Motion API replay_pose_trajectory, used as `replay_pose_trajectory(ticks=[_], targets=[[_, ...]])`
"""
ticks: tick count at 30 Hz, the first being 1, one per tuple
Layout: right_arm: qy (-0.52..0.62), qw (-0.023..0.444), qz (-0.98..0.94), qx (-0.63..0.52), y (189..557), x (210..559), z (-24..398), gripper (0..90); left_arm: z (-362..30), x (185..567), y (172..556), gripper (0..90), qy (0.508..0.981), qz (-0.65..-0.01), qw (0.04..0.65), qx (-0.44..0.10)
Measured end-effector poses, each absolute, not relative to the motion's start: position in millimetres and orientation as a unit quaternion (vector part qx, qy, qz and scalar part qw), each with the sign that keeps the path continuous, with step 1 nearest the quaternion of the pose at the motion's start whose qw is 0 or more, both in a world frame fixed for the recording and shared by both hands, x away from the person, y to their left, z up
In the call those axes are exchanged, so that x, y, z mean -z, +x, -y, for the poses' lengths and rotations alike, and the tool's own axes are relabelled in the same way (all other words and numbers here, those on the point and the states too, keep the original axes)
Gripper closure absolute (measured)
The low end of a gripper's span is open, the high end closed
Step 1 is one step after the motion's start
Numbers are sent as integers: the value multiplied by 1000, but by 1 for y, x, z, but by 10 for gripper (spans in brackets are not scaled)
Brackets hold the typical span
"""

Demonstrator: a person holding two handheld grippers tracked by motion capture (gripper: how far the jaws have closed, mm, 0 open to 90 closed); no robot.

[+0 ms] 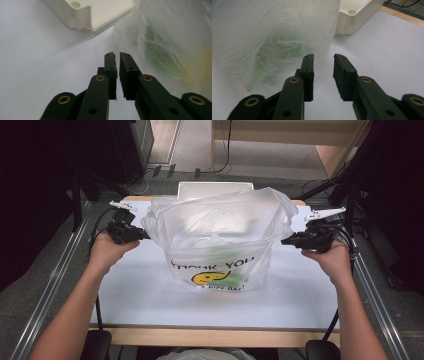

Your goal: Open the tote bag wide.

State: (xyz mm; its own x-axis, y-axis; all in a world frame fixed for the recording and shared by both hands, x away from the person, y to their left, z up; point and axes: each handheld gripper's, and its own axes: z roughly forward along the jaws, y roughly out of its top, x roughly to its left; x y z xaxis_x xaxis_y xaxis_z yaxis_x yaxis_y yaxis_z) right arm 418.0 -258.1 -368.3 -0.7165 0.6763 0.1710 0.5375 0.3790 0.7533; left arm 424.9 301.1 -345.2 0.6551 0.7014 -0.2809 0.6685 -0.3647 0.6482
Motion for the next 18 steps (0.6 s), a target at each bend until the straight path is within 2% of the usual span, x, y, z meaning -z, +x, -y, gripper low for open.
replay_pose_trajectory(ticks=[5,13,16,18], targets=[[370,84,-821,-426,434,356,271,867,-296,330,437,890,833,-398,383,-24],[345,66,-821,-450,454,312,278,866,-290,290,457,891,848,-359,388,-38],[332,75,-824,-453,460,292,274,838,-287,277,463,891,845,-350,403,-30],[325,78,-828,-451,464,283,272,852,-286,270,467,891,843,-347,409,-25]])
